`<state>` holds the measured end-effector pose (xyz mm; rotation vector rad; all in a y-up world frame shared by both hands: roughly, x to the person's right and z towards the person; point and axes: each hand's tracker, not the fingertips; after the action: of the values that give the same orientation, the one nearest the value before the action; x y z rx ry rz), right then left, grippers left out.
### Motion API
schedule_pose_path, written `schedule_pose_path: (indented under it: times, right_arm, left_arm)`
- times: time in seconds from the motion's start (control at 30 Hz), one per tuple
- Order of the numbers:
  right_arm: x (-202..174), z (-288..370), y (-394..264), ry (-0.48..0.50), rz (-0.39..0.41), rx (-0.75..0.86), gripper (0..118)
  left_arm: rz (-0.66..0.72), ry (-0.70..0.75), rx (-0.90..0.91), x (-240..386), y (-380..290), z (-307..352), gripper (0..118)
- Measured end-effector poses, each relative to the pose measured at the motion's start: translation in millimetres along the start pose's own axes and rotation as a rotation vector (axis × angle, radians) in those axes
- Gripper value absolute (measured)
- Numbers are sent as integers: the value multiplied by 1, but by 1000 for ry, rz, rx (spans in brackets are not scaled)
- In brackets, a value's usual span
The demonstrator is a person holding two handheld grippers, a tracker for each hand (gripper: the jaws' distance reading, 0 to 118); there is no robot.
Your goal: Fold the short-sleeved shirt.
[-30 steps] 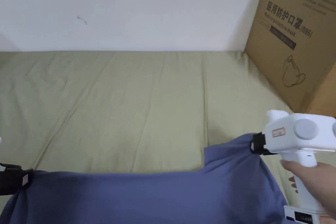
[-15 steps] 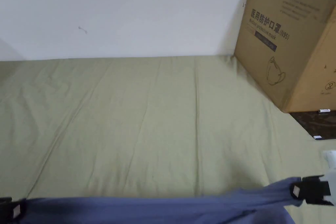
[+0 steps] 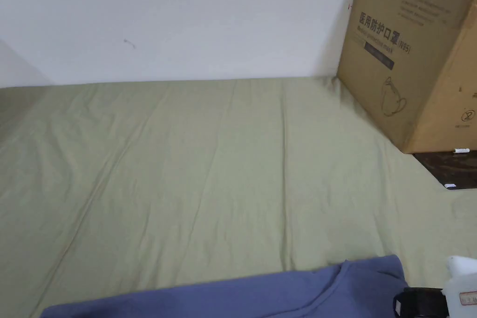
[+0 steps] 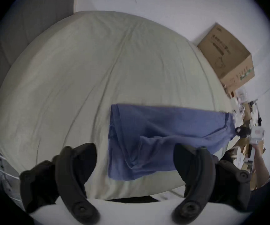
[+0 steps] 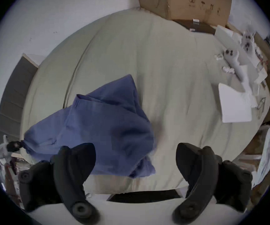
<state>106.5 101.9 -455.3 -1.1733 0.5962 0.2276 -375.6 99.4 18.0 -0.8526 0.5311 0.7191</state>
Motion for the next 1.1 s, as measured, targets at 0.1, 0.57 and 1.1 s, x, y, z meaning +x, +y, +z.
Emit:
schedule_pose_path:
  times: [0.1,0.57,1.1]
  right_arm:
    - [-23,17,7,18,63,56,102]
    - [-162,59,13,141,304,475,0]
    - [-149,58,4,176,280,341,0]
  left_arm:
    - [5,-27,76,17,9,20,101]
    - [-175,131,284,113,22,28,0]
    - [201,-278,-6,-69,20,-3,118]
